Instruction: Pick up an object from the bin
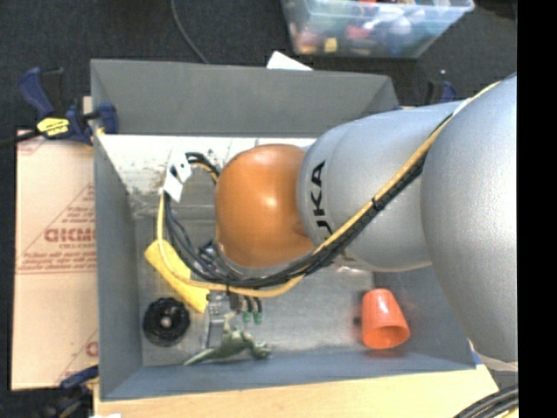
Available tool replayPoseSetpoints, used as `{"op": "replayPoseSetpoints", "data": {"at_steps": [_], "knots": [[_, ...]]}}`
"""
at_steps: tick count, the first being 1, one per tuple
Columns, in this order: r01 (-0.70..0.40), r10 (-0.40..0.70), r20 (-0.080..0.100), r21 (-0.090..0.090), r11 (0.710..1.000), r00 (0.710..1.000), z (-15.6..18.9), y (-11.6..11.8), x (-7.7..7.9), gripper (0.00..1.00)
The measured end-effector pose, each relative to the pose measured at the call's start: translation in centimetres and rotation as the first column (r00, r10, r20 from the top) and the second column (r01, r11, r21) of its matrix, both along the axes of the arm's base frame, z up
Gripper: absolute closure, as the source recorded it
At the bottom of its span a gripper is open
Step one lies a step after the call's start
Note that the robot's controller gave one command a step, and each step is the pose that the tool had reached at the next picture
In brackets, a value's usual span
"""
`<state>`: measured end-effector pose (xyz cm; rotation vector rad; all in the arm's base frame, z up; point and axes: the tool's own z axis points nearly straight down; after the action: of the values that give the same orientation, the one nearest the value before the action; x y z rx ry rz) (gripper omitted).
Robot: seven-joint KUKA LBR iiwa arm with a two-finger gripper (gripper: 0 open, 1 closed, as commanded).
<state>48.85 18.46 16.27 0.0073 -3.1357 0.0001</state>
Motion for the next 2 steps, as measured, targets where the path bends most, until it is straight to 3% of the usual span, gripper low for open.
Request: {"op": "replayPoseSetpoints", "data": {"at_steps": [1, 2], "knots": [[0.006, -0.006, 0.008, 0.002, 1.000, 1.000, 0.5, -0.1, 0.2, 0.00], [-0.090, 0.090, 0.007, 0.003, 0.996, 0.996, -9.0, -1.5, 11.5, 0.00]]}}
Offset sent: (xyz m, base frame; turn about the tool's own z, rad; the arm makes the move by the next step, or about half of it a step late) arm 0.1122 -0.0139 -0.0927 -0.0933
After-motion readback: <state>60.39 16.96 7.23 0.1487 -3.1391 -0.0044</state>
